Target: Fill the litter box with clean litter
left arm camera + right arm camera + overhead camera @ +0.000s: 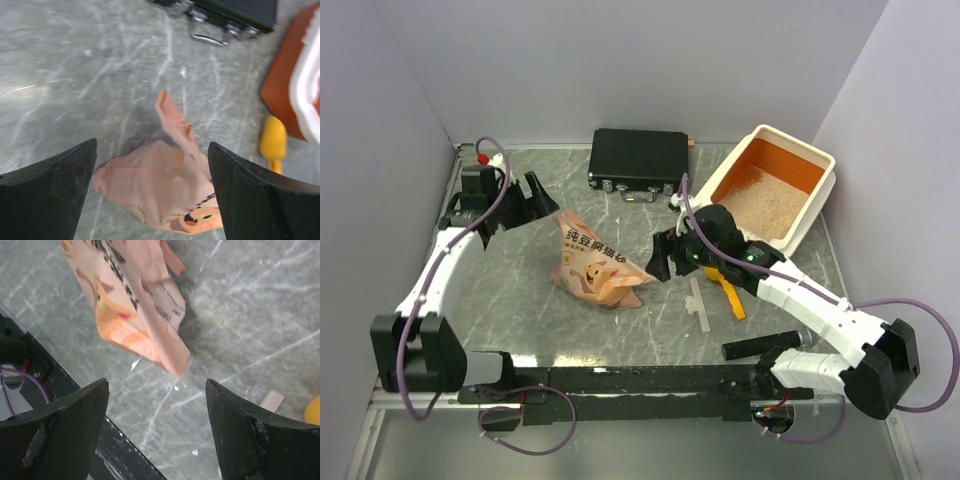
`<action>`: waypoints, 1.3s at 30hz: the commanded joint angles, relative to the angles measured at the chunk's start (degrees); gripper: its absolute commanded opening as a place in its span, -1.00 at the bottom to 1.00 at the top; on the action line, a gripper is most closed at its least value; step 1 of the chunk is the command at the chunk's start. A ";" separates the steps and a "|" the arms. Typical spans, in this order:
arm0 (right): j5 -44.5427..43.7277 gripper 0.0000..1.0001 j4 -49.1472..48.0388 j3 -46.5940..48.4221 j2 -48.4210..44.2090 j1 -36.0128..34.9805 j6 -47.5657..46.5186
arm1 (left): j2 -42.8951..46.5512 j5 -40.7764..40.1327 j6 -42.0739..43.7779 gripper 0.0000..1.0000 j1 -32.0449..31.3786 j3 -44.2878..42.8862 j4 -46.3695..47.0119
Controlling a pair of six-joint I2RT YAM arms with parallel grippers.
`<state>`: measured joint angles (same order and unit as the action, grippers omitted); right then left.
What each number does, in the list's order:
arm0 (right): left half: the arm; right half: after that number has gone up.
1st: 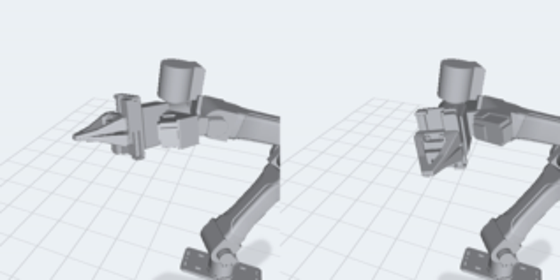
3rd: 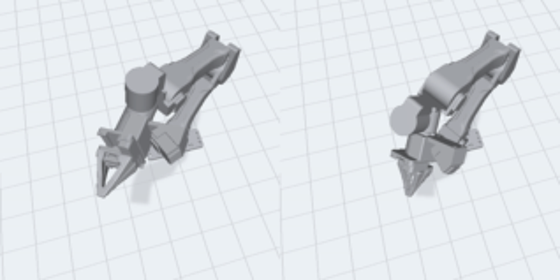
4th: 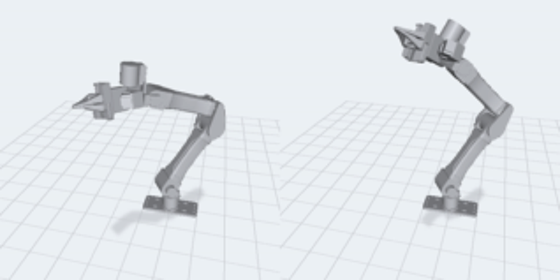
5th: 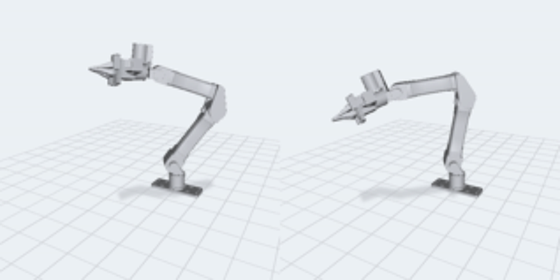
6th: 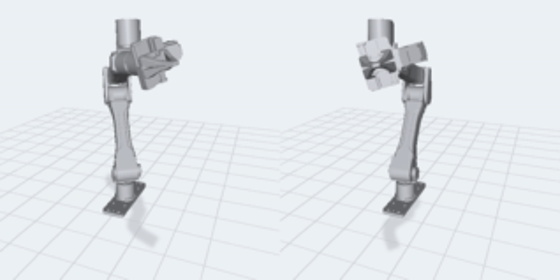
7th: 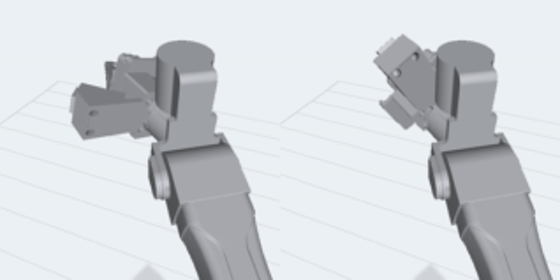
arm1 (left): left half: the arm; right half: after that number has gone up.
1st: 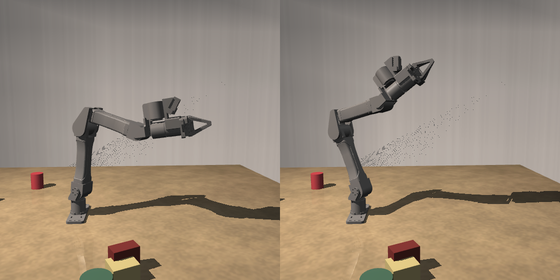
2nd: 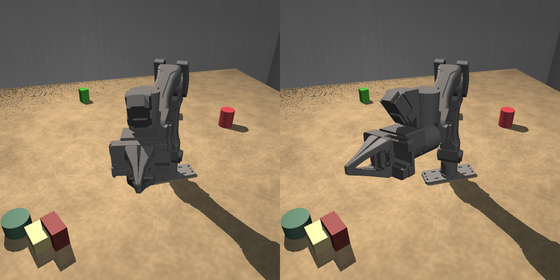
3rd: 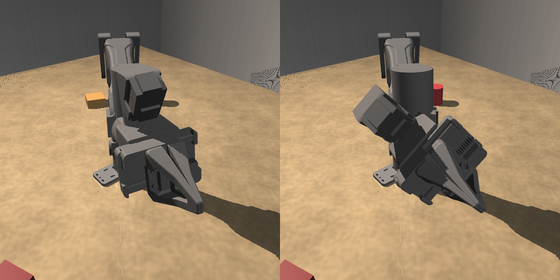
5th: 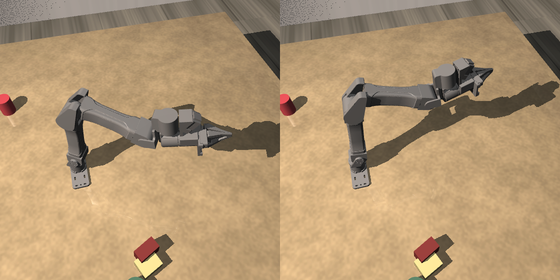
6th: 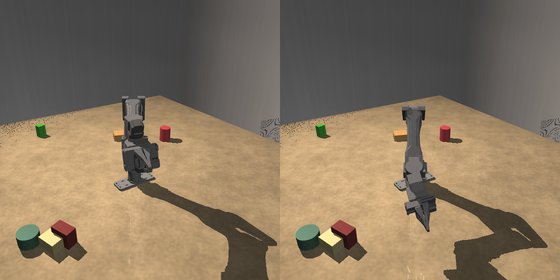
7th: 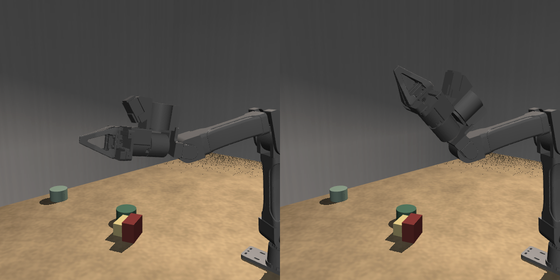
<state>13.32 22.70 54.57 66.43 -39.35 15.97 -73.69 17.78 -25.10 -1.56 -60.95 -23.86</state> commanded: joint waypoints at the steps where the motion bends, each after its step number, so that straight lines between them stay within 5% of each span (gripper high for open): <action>1: 1.79 0.69 -2.13 -3.23 -4.55 0.33 -0.76 | -5.49 20.84 -0.20 0.94 3.04 -3.21 6.62; 5: 3.37 0.69 -2.22 -5.96 -9.47 0.33 -0.67 | -12.25 35.00 -1.62 0.95 5.52 -4.52 10.58; 12: 4.52 0.68 -1.52 -8.94 -13.08 0.24 -0.32 | -20.52 45.57 -3.89 0.98 5.26 -5.50 13.74; 20: 4.96 0.67 -0.99 -11.15 -13.79 0.24 0.12 | -21.85 51.91 -3.90 0.73 2.88 -4.35 14.63; 23: 5.05 0.66 -0.64 -10.97 -13.70 0.16 0.29 | -20.01 53.40 -4.43 0.38 2.53 -3.92 15.68; 26: 5.75 0.65 -0.20 -10.71 -13.61 0.24 0.82 | -17.72 55.25 -5.48 -0.23 2.35 -2.86 17.61; 28: 5.84 0.65 -0.11 -10.71 -13.96 0.16 1.00 | -15.97 56.84 -6.79 -0.88 2.09 -1.20 20.06; 29: 5.66 0.64 0.24 -10.62 -14.05 0.15 1.00 | -15.35 57.19 -7.50 -0.98 2.18 -0.49 22.25; 35: 3.64 0.61 -1.24 -9.48 -14.58 0.15 -0.14 | -10.51 59.21 -5.13 -0.99 2.00 4.86 27.10; 39: 2.86 0.63 -7.82 -8.34 -13.62 0.15 -3.22 | -3.06 60.35 -8.63 -0.99 2.00 14.42 39.72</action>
<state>17.61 22.65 43.70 53.10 -39.33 15.88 -85.14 72.27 -30.92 0.99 -53.41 2.15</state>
